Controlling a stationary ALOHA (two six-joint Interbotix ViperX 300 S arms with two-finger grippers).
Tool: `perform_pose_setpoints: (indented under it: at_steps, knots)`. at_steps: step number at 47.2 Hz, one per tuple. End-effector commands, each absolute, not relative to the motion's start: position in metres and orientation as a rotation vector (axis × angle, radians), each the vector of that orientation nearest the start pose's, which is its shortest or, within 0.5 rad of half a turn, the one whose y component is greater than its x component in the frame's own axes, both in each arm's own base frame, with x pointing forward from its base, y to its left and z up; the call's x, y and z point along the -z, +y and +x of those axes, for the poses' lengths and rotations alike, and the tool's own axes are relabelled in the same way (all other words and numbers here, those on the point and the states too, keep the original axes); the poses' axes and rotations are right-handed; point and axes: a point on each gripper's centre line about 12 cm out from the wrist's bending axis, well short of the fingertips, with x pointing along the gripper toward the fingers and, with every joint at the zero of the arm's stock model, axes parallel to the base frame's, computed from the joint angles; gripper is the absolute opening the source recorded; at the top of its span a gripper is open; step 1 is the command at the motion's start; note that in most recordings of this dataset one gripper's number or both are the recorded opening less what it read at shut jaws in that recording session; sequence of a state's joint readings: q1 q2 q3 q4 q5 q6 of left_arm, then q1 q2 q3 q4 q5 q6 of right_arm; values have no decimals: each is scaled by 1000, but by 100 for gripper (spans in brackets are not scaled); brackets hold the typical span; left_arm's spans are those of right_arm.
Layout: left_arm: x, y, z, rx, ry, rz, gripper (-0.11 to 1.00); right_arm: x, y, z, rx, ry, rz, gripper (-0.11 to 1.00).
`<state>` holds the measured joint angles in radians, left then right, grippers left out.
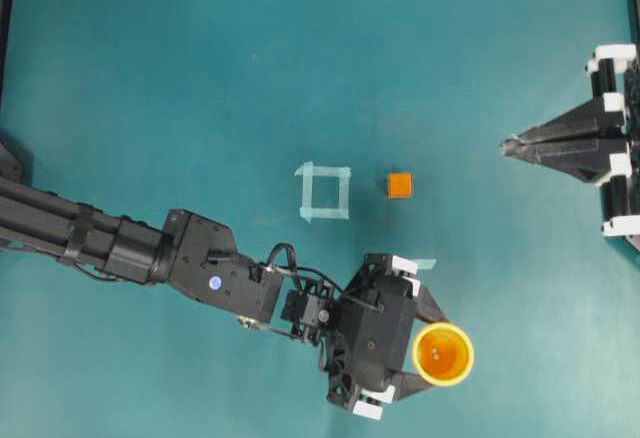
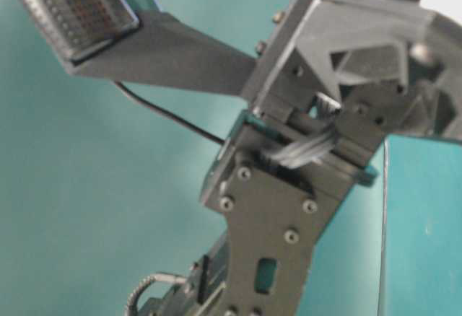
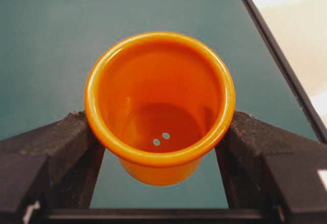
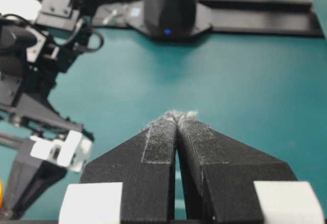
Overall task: Lift the orange cup with left arm.
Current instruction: 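Raise the left gripper holding the orange cup off the table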
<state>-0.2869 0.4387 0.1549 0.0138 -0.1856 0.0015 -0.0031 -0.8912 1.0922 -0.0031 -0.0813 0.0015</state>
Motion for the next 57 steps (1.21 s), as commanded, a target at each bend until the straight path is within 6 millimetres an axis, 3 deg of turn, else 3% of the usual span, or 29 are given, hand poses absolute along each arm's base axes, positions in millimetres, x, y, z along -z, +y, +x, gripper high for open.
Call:
perform_pose_setpoints:
  at_steps: [1, 27, 57]
  knots:
    - [-193, -152, 517, 289, 331, 67, 63, -301, -1, 218, 4, 87, -3, 0]
    - [-224, -150, 510, 288, 331, 69, 63, -303, -1, 218, 4, 83, -3, 0]
    - [-241, -148, 503, 289, 343, 83, 63, -303, -1, 219, 4, 84, -4, 0]
